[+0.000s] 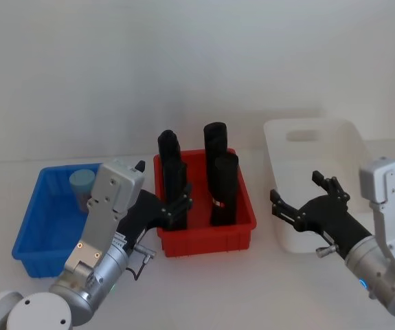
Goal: Pick the cotton swabs from the blue box and place them into the white box.
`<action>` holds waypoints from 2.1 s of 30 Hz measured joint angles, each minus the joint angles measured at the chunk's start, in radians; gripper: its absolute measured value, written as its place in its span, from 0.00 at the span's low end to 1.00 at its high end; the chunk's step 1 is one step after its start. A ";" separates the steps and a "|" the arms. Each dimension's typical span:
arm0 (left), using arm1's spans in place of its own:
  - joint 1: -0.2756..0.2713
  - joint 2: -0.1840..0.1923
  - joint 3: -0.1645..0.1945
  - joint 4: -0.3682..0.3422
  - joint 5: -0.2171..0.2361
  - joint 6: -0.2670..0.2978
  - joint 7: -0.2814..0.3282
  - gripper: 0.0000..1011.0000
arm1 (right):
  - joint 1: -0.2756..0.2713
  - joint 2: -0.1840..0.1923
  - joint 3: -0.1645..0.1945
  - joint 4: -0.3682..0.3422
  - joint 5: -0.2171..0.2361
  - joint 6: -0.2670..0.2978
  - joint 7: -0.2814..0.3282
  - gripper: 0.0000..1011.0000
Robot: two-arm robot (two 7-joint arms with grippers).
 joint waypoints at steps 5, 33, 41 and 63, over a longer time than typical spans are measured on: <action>0.000 0.000 0.000 0.000 0.000 0.000 0.000 0.99 | 0.057 -0.029 -0.010 0.079 -0.023 -0.015 0.035 0.99; 0.000 0.000 0.000 0.000 0.000 0.000 0.000 0.99 | 0.379 -0.187 -0.061 0.576 -0.093 -0.114 0.166 0.99; 0.000 0.000 0.000 0.000 0.000 0.000 0.000 0.99 | 0.447 -0.217 -0.069 0.689 -0.104 -0.145 0.169 0.99; 0.000 0.000 0.000 0.000 0.000 0.000 0.000 0.99 | 0.535 -0.256 -0.078 0.832 -0.116 -0.190 0.166 0.55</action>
